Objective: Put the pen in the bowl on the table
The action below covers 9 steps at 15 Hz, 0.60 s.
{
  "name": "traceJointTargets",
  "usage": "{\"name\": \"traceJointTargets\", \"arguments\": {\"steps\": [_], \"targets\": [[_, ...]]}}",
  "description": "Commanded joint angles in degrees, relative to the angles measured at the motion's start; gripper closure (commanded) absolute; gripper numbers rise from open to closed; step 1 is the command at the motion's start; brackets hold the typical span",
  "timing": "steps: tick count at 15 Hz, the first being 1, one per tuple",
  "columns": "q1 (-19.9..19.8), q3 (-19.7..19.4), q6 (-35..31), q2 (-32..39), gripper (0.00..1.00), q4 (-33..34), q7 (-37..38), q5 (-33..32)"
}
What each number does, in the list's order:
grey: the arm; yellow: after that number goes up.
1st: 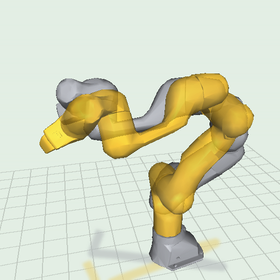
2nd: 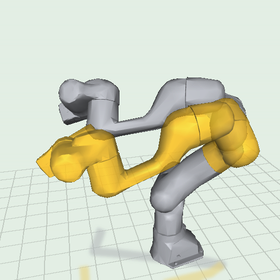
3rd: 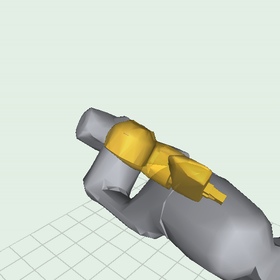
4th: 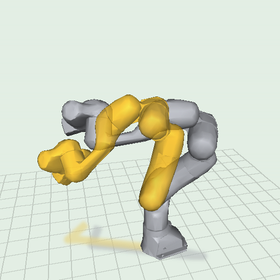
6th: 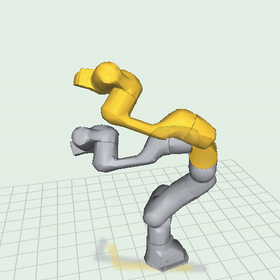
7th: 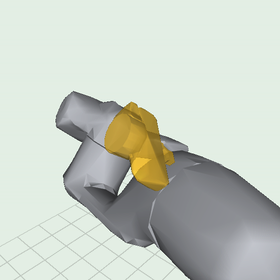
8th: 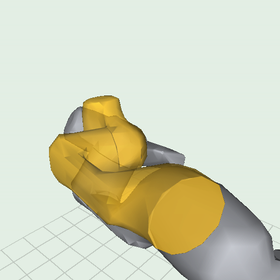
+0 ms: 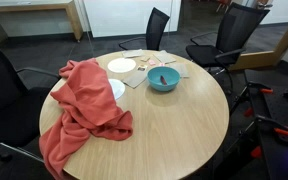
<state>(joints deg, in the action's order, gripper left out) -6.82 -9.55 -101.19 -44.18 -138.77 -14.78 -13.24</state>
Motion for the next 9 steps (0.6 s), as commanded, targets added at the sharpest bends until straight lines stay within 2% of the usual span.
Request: {"name": "traceJointTargets", "arguments": {"steps": [1, 6, 9], "targets": [[0.58, -0.37, 0.26, 0.0, 0.0, 0.2, 0.3, -0.27], [0.58, -0.37, 0.26, 0.0, 0.0, 0.2, 0.3, -0.27], [1.09, 0.31, -1.44, 3.58, 0.0, 1.41, 3.97, 1.95]]}}
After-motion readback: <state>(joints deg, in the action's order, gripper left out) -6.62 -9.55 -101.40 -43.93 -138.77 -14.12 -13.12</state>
